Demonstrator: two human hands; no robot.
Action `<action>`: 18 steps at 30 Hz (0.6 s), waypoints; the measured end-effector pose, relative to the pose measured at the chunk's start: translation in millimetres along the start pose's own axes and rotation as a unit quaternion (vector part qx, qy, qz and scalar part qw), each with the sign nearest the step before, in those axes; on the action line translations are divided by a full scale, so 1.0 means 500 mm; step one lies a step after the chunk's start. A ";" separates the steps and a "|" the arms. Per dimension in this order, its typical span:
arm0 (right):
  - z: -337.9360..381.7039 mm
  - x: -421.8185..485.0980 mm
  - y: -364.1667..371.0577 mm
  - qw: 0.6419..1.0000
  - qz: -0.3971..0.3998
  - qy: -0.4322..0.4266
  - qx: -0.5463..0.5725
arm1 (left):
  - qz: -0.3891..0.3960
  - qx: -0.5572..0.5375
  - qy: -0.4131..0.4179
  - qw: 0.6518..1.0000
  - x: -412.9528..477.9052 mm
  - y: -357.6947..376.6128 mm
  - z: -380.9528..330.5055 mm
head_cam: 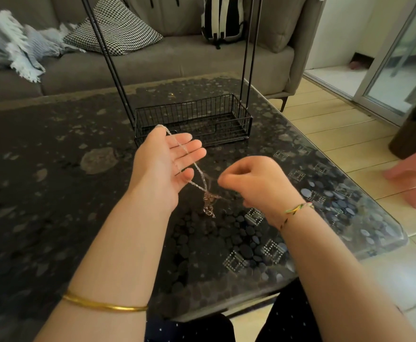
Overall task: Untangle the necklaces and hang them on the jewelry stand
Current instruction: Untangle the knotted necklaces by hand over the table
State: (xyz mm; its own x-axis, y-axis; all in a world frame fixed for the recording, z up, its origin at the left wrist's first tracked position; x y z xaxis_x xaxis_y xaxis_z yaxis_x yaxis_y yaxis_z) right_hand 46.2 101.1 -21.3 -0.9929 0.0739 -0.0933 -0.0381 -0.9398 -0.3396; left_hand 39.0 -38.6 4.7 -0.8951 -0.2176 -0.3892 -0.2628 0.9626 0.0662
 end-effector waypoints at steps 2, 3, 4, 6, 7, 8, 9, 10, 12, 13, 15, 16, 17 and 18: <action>-0.002 0.000 0.005 0.999 0.010 -0.016 -0.048 | -0.013 0.019 0.017 1.000 -0.003 0.001 -0.004; -0.003 0.001 0.005 0.998 0.011 -0.022 -0.056 | -0.021 0.031 0.024 0.999 -0.004 0.002 -0.005; -0.003 0.002 0.004 0.999 0.006 -0.024 -0.043 | -0.032 0.046 0.032 0.998 -0.005 0.003 -0.006; -0.003 0.005 -0.004 1.000 -0.020 -0.013 0.016 | -0.057 0.083 0.053 0.994 -0.004 0.002 -0.008; -0.003 0.007 -0.008 0.999 -0.037 -0.011 0.033 | -0.067 0.101 0.065 0.990 -0.003 0.002 -0.009; -0.004 0.009 -0.012 0.998 -0.052 -0.017 0.029 | -0.073 0.117 0.076 0.988 -0.002 0.002 -0.010; -0.006 0.011 -0.014 0.998 -0.061 -0.028 0.009 | -0.078 0.129 0.087 0.985 -0.001 0.002 -0.010; -0.007 0.012 -0.014 0.997 -0.063 -0.035 -0.016 | -0.084 0.139 0.097 0.982 0.000 0.001 -0.011; -0.010 0.013 -0.009 0.996 -0.033 -0.023 -0.078 | -0.097 0.154 0.124 0.975 0.003 0.000 -0.013; -0.013 0.012 -0.004 0.993 -0.005 -0.009 -0.114 | -0.104 0.160 0.139 0.972 0.003 0.000 -0.014; -0.018 0.009 0.006 0.983 0.037 0.015 -0.181 | -0.113 0.176 0.167 0.963 0.003 0.000 -0.017; -0.018 0.009 0.009 0.978 0.044 0.022 -0.203 | -0.116 0.183 0.178 0.960 0.003 0.001 -0.017; -0.018 0.010 0.012 0.974 0.050 0.027 -0.219 | -0.118 0.190 0.186 0.957 0.003 0.001 -0.018; -0.016 0.012 0.014 0.972 0.054 0.029 -0.229 | -0.119 0.196 0.194 0.954 0.003 0.000 -0.019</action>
State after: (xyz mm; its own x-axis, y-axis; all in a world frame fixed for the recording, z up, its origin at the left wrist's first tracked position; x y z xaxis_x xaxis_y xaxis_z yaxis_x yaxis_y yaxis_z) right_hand 41.2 97.7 -31.9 -0.9797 0.0156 -0.1998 0.1325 -0.6977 -0.7040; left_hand 34.0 -40.3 12.6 -0.9126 -0.4082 0.0234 -0.3887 0.8483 -0.3595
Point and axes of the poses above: each hand's wrist, its own x-axis towards the middle knuckle, its own y-axis out of the palm, z = x × y, the point moved 3 cm from there along x, towards the middle knuckle, and after that the axes turned 12 degrees about x, right-handed, at the moved point
